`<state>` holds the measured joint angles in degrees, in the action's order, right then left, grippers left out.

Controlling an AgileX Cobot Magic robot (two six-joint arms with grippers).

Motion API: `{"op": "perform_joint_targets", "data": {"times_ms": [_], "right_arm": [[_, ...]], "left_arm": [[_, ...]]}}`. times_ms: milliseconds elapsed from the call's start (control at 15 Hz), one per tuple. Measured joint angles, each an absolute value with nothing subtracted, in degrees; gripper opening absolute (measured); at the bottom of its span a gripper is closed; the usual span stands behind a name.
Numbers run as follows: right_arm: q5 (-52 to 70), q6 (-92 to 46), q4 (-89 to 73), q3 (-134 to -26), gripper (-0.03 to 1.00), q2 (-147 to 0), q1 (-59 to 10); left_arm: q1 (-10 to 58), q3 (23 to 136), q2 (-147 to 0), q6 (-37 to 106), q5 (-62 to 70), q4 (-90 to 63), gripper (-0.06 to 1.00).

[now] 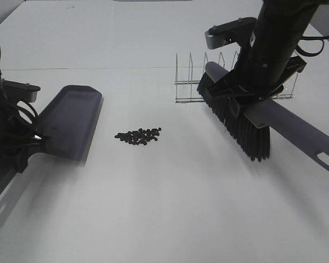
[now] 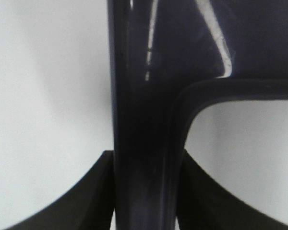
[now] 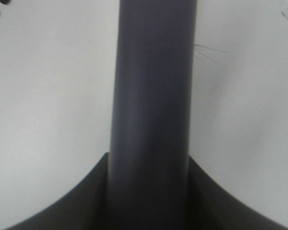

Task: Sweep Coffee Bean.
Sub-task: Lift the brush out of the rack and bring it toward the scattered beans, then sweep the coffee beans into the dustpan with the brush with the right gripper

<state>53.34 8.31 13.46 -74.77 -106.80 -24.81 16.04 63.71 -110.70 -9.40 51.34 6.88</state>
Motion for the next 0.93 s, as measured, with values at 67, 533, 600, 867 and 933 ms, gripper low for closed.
{"op": "perform_joint_targets", "data": {"times_ms": [67, 533, 600, 867, 933], "right_arm": [[56.9, 10.0, 17.1, -77.3, 0.31, -110.4, -26.5], [60.6, 11.0, 18.4, -84.7, 0.31, -120.7, -28.2], [60.7, 11.0, 18.8, -86.0, 0.31, -121.9, -29.2], [61.9, 10.9, 21.5, -93.9, 0.31, -128.1, -35.8], [62.0, 10.9, 21.7, -96.2, 0.31, -129.7, -37.2]], "left_arm": [[17.5, 66.3, -112.8, -9.9, 53.3, 7.1, 0.32], [21.0, 68.5, -119.4, -9.9, 54.7, 6.4, 0.32], [21.6, 68.7, -119.7, -9.9, 55.0, 6.5, 0.32], [22.1, 69.2, -120.3, -9.9, 55.8, 6.6, 0.32], [22.1, 69.2, -120.3, -9.9, 55.8, 6.6, 0.32]]}}
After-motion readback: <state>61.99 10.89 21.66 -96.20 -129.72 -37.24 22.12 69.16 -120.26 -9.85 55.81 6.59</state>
